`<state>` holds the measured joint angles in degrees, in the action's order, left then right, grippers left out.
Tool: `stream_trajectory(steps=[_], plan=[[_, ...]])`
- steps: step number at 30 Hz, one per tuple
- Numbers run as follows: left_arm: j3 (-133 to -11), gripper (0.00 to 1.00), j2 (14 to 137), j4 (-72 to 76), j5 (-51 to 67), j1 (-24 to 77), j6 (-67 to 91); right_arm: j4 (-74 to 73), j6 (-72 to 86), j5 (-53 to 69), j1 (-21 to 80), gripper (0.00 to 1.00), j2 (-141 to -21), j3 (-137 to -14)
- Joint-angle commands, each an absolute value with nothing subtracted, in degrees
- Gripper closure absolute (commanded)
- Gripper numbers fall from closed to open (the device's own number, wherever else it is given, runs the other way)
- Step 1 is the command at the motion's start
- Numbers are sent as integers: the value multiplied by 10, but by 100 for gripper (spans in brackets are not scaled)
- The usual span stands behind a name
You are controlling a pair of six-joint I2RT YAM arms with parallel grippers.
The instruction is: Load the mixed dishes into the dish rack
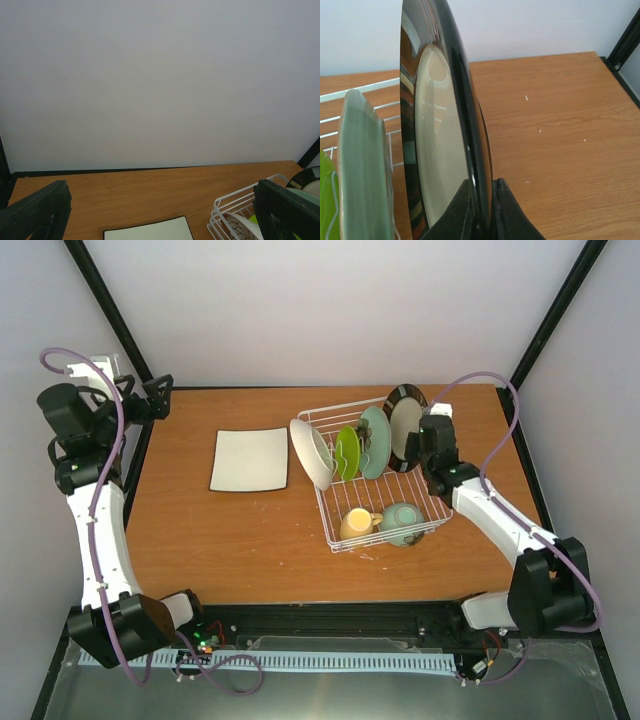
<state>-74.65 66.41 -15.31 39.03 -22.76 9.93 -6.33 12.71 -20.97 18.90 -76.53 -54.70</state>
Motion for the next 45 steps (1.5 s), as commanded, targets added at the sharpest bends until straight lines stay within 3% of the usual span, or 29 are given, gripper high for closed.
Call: stream_trajectory(steps=[1,27,28,30,32,38,45], plan=[[-777,0,656,-167,389,-230,89,56,115,-234,196,97,-773,-562],[-766,0,657,-168,388,-230,85,55,55,-245,272,97,-916,-597],[-764,0,657,-167,389,-230,86,51,58,-246,272,92,-917,-597],[-762,0,658,-165,390,-229,87,48,63,-248,272,65,-916,-598],[-762,0,659,-165,392,-230,88,45,67,-251,272,44,-913,-600],[-761,0,658,-168,391,-230,88,42,70,-252,272,31,-890,-605],[-755,0,655,-165,391,-230,90,40,53,-279,275,25,-836,-607]])
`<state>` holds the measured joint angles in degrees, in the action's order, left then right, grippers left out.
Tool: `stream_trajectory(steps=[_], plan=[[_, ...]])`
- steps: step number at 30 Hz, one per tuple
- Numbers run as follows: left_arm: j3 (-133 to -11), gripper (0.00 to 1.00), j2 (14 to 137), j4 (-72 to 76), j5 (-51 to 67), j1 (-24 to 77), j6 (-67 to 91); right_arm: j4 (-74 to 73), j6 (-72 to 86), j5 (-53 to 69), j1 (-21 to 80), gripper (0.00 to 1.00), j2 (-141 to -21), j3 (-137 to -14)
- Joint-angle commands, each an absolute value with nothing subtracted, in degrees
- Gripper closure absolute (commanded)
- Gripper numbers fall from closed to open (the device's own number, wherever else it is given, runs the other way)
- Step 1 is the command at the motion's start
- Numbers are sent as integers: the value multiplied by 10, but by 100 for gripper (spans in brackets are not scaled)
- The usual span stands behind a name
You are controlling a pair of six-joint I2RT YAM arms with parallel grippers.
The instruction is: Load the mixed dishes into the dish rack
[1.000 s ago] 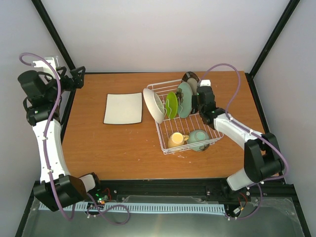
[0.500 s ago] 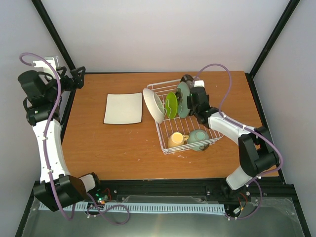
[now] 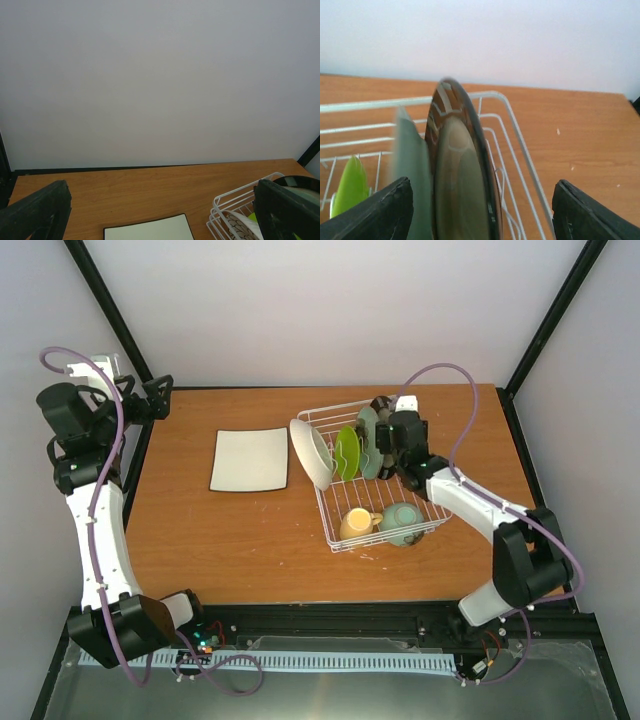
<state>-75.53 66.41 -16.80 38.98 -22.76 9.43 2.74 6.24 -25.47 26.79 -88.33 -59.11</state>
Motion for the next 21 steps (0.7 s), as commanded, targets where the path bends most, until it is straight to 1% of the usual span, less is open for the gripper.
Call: stream_trajectory(steps=[1,4,7,8,11,14,15,16,19,21], plan=[[-755,0,654,-164,391,-230,90,41,50,-284,275,25,-824,-607],[-753,0,654,-163,391,-230,93,43,37,-297,275,24,-789,-609],[-747,0,652,-158,393,-230,97,40,32,-284,276,22,-749,-615],[-745,0,651,-155,393,-230,99,40,32,-273,277,20,-740,-616],[-738,0,645,-149,393,-230,103,25,36,-207,288,18,-724,-630],[-733,0,643,-142,395,-230,111,2,40,-128,324,22,-743,-655],[-731,0,642,-141,396,-230,113,-4,39,-109,342,26,-755,-664],[-730,0,642,-140,397,-230,116,-11,37,-95,362,33,-769,-674],[-728,0,641,-141,398,-230,115,-39,38,-100,422,61,-823,-716],[-727,0,639,-144,393,-229,112,-58,41,-102,448,72,-855,-741]])
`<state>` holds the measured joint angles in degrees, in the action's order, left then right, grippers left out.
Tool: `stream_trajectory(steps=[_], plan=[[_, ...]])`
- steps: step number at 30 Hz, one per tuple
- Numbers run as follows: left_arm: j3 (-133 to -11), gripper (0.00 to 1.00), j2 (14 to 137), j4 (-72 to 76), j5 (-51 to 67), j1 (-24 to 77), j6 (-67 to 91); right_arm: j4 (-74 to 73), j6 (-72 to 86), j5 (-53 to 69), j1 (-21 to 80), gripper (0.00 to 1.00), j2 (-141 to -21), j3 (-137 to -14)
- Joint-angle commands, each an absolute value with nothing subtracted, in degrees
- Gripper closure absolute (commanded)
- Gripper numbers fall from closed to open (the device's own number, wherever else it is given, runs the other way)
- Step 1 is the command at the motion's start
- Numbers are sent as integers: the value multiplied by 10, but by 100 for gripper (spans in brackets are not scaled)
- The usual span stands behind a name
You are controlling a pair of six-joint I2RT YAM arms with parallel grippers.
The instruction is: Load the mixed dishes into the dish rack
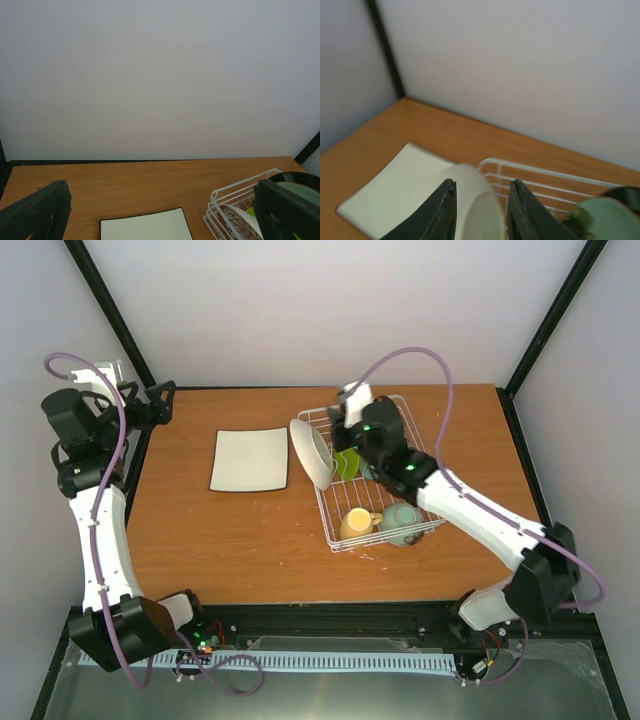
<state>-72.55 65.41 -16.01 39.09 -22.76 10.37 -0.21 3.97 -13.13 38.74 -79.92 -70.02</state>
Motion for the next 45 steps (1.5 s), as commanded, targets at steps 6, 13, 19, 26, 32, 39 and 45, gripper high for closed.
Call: stream_trajectory(steps=[6,13,19,26,32,39,45], plan=[[-727,0,639,-148,384,-230,104,-92,44,-95,489,78,-907,-789],[-708,0,638,-126,396,-229,122,-174,12,-57,515,70,-1025,-911],[-710,0,639,-144,378,-229,96,-215,12,-61,516,71,-1095,-970],[-706,0,646,-144,377,-230,90,-251,11,-125,515,72,-1130,-998],[-702,0,652,-152,376,-230,87,-266,20,-154,502,71,-1137,-990],[-707,0,656,-166,367,-230,80,-259,35,-182,466,72,-1122,-951],[-710,0,662,-169,369,-229,85,-244,45,-174,431,71,-1099,-917]])
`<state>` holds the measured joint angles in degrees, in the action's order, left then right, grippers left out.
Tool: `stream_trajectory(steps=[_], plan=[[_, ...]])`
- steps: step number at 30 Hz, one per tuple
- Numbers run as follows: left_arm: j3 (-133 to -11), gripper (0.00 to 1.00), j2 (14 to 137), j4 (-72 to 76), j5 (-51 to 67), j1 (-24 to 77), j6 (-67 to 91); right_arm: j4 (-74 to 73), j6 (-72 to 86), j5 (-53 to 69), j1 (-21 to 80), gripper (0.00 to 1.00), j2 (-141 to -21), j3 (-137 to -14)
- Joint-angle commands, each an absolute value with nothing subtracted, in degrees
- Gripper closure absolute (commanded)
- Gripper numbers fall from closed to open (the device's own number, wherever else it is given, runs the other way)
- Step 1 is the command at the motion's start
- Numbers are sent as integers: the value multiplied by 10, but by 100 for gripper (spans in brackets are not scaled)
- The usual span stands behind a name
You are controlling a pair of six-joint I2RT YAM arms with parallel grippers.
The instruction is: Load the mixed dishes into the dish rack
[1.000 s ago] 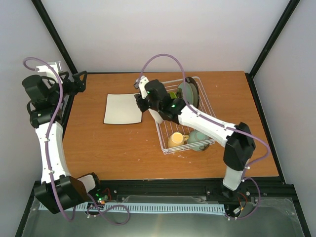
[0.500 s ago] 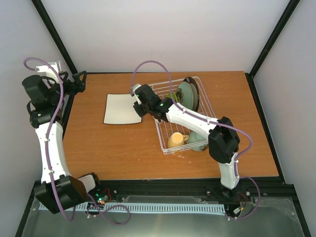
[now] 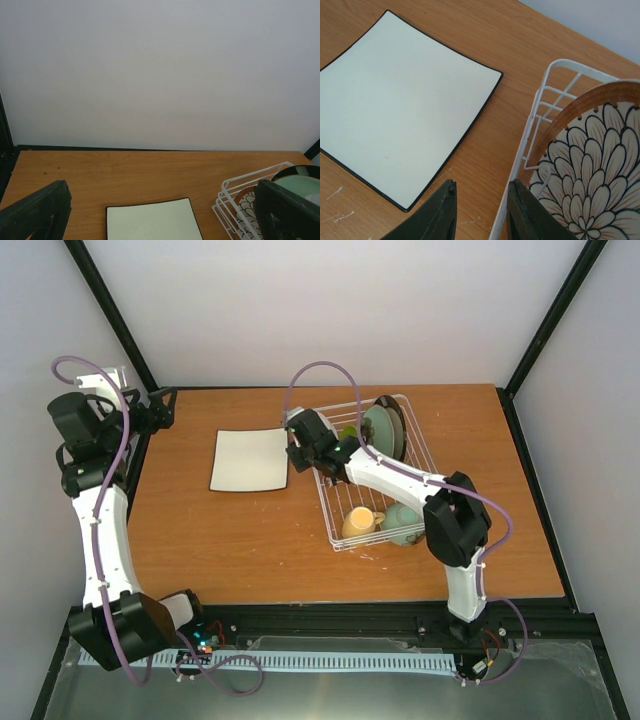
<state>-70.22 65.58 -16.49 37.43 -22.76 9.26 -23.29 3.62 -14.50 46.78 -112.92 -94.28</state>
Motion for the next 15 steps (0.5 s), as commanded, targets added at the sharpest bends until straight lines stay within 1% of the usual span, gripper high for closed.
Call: stream_trajectory(steps=[1,3,6,11,15], plan=[[-708,0,664,-169,369,-230,86,-237,42,-170,430,69,-1093,-912],[-708,0,670,-171,367,-229,89,-218,35,-151,430,65,-1078,-901],[-714,0,690,-190,365,-230,90,-182,27,-105,430,50,-1054,-883],[-722,0,742,-233,366,-230,90,-139,21,-12,431,45,-1026,-871],[-728,0,782,-270,369,-229,81,-116,22,32,432,43,-1017,-873]])
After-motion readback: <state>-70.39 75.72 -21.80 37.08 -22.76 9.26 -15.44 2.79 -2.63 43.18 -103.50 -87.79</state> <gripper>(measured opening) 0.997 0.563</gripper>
